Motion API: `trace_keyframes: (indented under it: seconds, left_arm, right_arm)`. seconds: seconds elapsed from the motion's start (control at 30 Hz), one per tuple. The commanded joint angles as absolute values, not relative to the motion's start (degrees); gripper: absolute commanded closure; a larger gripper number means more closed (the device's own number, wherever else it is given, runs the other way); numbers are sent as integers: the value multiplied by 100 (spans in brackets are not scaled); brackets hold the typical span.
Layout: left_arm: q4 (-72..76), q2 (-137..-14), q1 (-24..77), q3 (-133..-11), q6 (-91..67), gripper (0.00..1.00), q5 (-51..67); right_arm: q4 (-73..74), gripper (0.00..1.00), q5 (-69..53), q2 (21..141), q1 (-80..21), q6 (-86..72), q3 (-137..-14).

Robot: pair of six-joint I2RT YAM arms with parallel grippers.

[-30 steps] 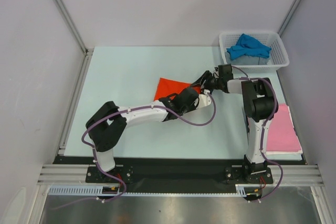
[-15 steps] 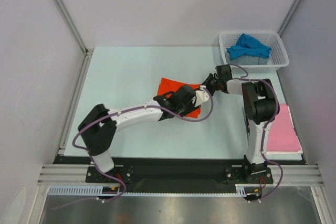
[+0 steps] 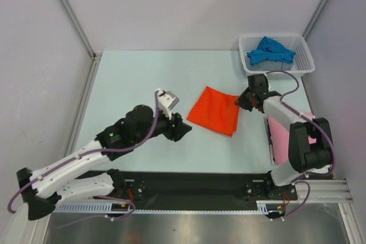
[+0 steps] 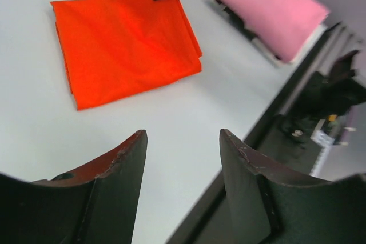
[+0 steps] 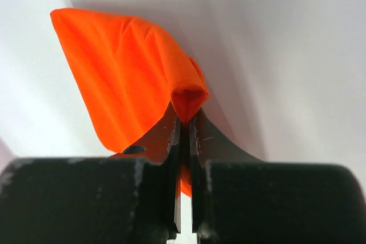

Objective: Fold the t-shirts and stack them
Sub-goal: Neatly place the folded tshirt to the corner

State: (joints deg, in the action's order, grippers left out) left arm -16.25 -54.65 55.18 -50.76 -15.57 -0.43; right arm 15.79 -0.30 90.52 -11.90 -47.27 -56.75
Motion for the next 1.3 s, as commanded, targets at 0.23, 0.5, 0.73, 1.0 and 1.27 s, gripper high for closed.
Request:
trace_keyframes:
  seconds: [0.23,0.5,0.73,1.0,1.27]
  left_arm:
    - [-2390,-3973,5528,-4887,-2145,41,447]
    - [-2391,-4174,5520,-5044,-1784,40,949]
    - [-2434,-4394,5414,-5159,-1494,40,1230]
    - [-2417,-4456,5291,-5150,-1442,39,1503]
    - [-2496,-4465,5291,-5159,-1389,40,1556]
  right_arm:
    - [3444,100,2232,7612,-555,-4790,-6010]
    - [4227,100,2487,7611,-79,-4755,-6854]
    - [4886,100,2839,7629,-79,-5001,-7558]
    - [5106,100,3067,7559,-44,-5027,-8015]
    - [5326,100,2971,7901,289,-4957,-8885]
